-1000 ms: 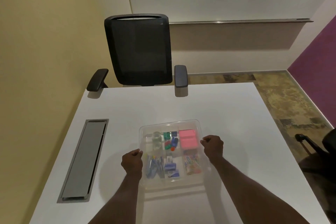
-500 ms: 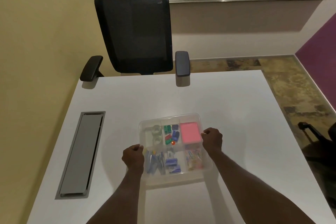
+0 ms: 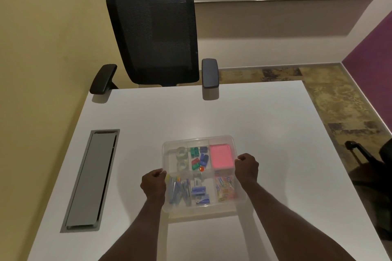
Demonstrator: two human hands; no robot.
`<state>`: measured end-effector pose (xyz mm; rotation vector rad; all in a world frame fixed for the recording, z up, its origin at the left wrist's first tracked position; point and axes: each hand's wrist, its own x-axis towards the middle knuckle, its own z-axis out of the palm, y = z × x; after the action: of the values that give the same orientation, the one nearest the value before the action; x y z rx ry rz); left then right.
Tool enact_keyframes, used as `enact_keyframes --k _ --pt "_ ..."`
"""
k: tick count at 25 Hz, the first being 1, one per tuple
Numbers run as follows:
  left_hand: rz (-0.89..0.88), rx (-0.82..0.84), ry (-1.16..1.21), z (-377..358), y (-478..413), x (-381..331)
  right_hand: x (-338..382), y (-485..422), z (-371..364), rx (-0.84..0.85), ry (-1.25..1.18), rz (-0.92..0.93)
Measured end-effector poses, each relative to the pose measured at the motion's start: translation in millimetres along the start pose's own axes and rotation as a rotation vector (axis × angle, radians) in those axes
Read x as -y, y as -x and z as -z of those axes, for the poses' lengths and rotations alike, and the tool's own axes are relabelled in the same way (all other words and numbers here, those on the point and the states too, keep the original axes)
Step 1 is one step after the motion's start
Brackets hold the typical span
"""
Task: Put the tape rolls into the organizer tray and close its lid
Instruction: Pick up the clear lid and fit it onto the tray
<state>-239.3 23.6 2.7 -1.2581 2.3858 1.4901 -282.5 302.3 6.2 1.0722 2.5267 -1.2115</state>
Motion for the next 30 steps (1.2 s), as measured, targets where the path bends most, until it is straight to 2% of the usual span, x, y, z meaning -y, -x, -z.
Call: enact_keyframes --k 6,11,13,15,16,18,20,22,25,30 --pt "0.017 0.043 -0.024 -7 26 13 -31 13 18 -0.025 0.059 -0.014" --pt "-0.053 0.068 -0.179 -12 46 23 -57 23 23 -0.034 0.131 -0.016" --pt "-0.138 0.009 -0.327 -20 52 21 -59 27 23 -0.033 0.169 0.023" --pt "-0.33 -0.057 -0.497 -33 53 12 -57 28 23 -0.028 0.231 0.132" --pt "-0.467 -0.022 -0.562 -42 52 4 -55 27 23 -0.027 0.275 0.206" --pt "-0.698 0.233 -0.643 -64 53 -18 -49 25 22 -0.028 0.402 0.382" --pt "-0.817 0.499 -0.757 -94 55 -34 -47 20 19 -0.019 0.523 0.554" --pt "-0.875 0.628 -0.924 -123 55 -43 -46 14 15 0.074 0.587 0.569" --pt "-0.858 0.676 -1.037 -147 57 -46 -52 3 10 0.133 0.631 0.53" --pt "-0.801 0.64 -1.081 -158 58 -45 -57 0 4 0.179 0.741 0.506"
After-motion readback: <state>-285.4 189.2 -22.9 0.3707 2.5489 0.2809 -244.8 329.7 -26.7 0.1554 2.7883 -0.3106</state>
